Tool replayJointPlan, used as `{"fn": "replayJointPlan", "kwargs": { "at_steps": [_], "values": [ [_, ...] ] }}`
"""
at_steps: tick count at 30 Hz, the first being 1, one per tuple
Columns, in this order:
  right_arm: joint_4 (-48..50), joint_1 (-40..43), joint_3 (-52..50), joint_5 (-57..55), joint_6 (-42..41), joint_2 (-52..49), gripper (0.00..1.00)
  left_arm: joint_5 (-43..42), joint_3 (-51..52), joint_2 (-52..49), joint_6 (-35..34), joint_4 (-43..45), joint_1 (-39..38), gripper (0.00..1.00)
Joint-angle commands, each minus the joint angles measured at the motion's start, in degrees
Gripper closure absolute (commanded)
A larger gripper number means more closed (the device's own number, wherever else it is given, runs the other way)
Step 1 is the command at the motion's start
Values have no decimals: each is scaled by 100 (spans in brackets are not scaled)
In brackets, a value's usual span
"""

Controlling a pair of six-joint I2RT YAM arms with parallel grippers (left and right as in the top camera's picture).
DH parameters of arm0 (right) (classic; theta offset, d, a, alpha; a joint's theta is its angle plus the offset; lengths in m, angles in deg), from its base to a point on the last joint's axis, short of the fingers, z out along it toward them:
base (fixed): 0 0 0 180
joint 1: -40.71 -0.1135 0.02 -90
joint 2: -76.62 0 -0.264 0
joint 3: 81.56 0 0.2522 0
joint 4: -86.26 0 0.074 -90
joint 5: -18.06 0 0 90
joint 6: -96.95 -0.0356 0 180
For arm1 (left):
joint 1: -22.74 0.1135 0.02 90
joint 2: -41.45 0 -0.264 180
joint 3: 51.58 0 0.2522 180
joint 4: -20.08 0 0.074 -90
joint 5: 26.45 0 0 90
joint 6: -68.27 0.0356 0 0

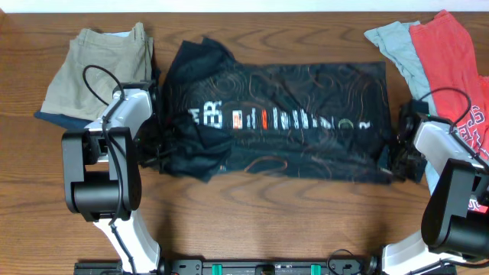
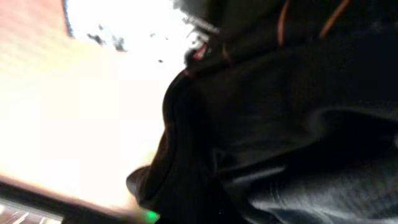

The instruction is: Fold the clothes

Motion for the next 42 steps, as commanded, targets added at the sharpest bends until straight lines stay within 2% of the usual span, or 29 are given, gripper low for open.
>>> {"fn": "replayJointPlan", "kwargs": {
  "at_steps": [1,8,10,11,13,14,15,18,20,22,26,31,37,42],
  "values": [
    [-212,157,-57,-356,-382,-24,99,90,46,-31,9,-365,24,94],
    [-345,219,-13,-55,-376,627,99,87,46,466,7,-682,24,93],
    [-313,219,70,83,-299,955,96,90,44,756,7,-691,22,92],
    [-236,219,118,190,-179,1130,85,87,44,918,4,-678,24,79],
    [-13,219,203,444,39,1438,37,90,39,1180,4,-651,22,30],
    [120,219,229,584,127,1567,25,90,28,1318,7,-629,24,12],
    [293,216,249,774,286,1707,21,90,2,1419,7,-625,24,9],
    [761,201,254,1368,804,2020,24,90,-188,1633,7,-546,22,8],
    [946,197,254,1530,807,2133,23,85,-315,1720,52,-334,22,8],
    [1060,197,254,1657,809,2149,23,-116,-426,1749,382,46,17,8],
    [1161,197,254,2068,1051,2144,21,-909,-586,1714,931,1156,15,8],
    [1185,197,254,2223,1169,2144,17,-1462,-612,1493,1333,2844,-11,8],
    [1215,197,254,2227,1167,2144,17,-1388,-612,863,1567,4750,-208,8],
    [1204,197,254,2271,1167,2144,17,-1390,-612,26,1556,5974,-245,8]
  ]
}}
